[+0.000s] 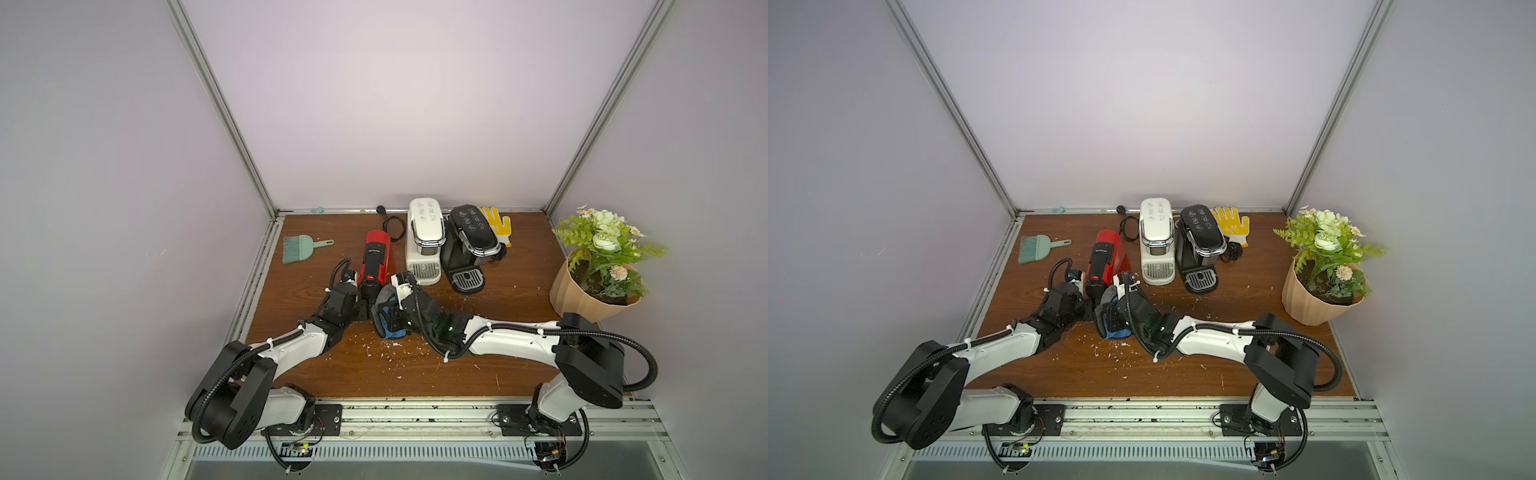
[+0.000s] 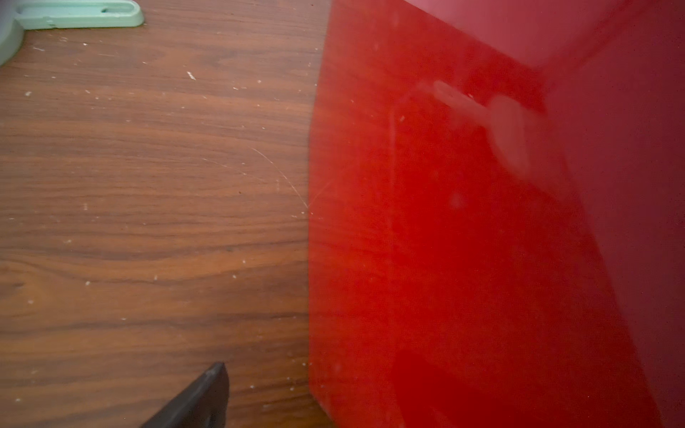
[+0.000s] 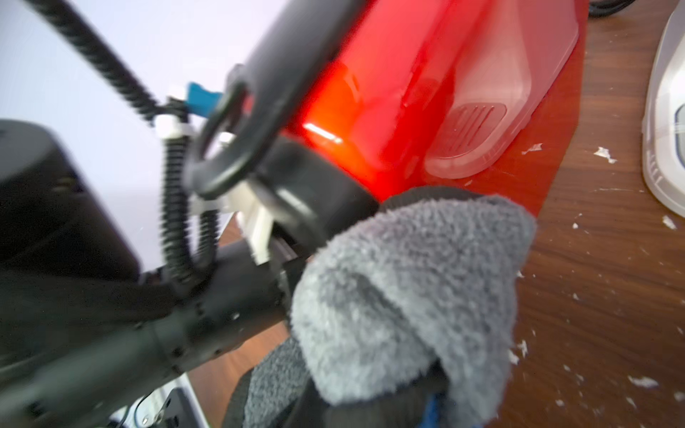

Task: Wipe the surface of a coffee machine
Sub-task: Wipe the dirt from the surface of the coffee machine.

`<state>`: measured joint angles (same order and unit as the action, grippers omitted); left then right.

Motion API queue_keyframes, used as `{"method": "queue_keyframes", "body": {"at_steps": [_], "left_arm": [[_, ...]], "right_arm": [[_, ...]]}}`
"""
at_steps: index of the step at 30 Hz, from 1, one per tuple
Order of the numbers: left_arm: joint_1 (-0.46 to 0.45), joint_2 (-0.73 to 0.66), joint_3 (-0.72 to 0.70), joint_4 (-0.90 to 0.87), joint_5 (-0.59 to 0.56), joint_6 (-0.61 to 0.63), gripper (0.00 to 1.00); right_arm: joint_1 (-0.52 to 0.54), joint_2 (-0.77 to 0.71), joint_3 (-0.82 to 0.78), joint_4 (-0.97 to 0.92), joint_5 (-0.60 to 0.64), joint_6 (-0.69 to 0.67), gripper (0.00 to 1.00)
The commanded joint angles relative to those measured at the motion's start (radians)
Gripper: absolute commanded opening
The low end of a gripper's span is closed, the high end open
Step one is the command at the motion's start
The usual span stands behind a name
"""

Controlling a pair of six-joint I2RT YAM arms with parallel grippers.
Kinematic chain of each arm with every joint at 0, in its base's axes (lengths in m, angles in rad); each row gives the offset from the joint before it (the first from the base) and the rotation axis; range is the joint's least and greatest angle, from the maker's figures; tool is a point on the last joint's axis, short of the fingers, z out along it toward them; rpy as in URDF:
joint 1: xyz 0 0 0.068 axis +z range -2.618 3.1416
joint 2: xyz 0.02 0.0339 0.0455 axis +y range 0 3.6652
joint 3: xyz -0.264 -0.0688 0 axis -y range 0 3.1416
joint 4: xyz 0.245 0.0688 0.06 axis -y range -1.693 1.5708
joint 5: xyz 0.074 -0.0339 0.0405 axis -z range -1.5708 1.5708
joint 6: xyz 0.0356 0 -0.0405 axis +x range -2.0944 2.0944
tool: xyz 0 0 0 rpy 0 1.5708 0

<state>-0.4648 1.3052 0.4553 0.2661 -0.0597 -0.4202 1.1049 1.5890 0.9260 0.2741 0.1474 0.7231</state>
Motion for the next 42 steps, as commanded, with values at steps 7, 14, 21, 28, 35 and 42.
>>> {"method": "queue_keyframes", "body": {"at_steps": [7,14,21,28,35,42], "left_arm": [[-0.067,-0.090,-0.028,0.060,0.064,-0.070,1.00],[-0.080,-0.228,-0.002,-0.099,0.097,-0.069,1.00],[-0.081,-0.449,0.073,-0.380,0.148,-0.088,0.99],[-0.081,-0.552,0.139,-0.304,0.514,-0.131,0.99],[-0.081,-0.522,0.207,-0.074,0.691,-0.138,0.99],[-0.080,-0.339,0.347,0.119,0.893,-0.214,0.99]], "right_arm": [[-0.027,-0.192,-0.015,0.011,0.081,-0.085,0.19],[-0.161,-0.298,-0.025,-0.064,-0.033,-0.195,0.20],[-0.300,-0.354,-0.004,-0.116,-0.272,-0.319,0.20],[-0.410,-0.341,0.020,-0.020,-0.669,-0.280,0.20],[-0.444,-0.327,0.031,0.198,-0.904,-0.130,0.20],[-0.463,-0.350,0.059,0.181,-0.972,-0.128,0.20]]}}
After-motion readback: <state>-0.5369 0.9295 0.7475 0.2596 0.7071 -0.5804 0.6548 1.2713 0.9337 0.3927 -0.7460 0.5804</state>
